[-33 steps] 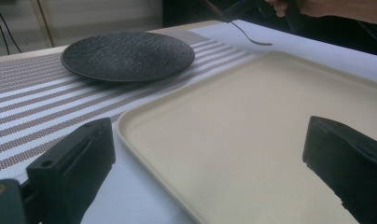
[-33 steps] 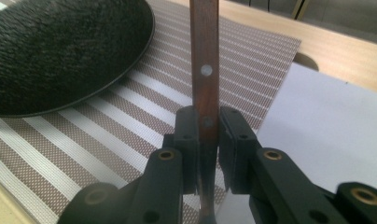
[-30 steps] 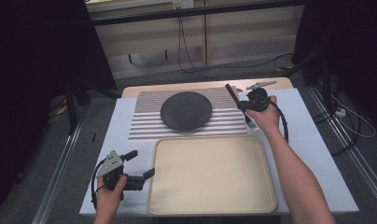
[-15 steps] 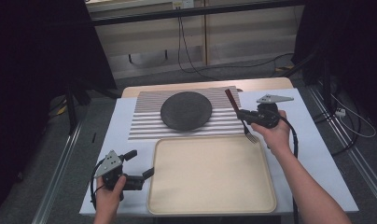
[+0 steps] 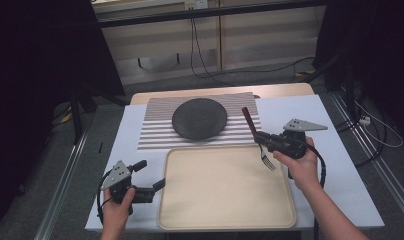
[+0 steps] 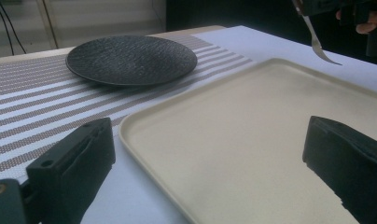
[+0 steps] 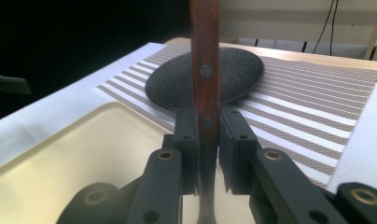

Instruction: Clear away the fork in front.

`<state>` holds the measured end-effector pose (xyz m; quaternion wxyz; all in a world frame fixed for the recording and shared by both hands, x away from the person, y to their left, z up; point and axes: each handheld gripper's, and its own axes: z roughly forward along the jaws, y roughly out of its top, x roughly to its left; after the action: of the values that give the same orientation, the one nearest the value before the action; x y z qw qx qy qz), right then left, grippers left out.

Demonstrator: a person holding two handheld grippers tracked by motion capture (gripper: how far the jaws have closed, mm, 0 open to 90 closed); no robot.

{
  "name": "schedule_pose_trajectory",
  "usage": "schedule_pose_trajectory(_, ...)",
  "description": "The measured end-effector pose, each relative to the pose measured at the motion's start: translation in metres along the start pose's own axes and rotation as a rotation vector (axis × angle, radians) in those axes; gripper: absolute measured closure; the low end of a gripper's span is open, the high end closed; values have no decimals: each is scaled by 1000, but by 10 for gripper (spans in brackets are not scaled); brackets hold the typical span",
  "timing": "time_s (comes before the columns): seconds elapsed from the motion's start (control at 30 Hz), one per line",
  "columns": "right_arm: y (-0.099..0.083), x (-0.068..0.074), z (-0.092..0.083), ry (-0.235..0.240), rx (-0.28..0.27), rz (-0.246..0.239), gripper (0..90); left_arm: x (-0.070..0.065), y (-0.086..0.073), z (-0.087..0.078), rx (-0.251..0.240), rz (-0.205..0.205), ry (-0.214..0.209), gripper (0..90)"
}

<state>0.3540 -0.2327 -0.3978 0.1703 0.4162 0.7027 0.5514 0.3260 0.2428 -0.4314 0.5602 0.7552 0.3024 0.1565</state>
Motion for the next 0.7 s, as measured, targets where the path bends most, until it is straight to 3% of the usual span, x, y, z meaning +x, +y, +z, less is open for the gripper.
schedule_pose_trajectory(0.23, -14, 14, -11, 22, -35, 18, 786, -6, 4, 6, 10, 13, -13, 24)
schedule_pose_trajectory(0.43, -22, 22, -19, 28, -50, 5, 785, -10, 9, 10, 8, 11, -31, 24)
schedule_pose_trajectory(0.7, -27, 31, -17, 53, -83, 6, 785, -17, 24, 18, -6, 9, -48, 23)
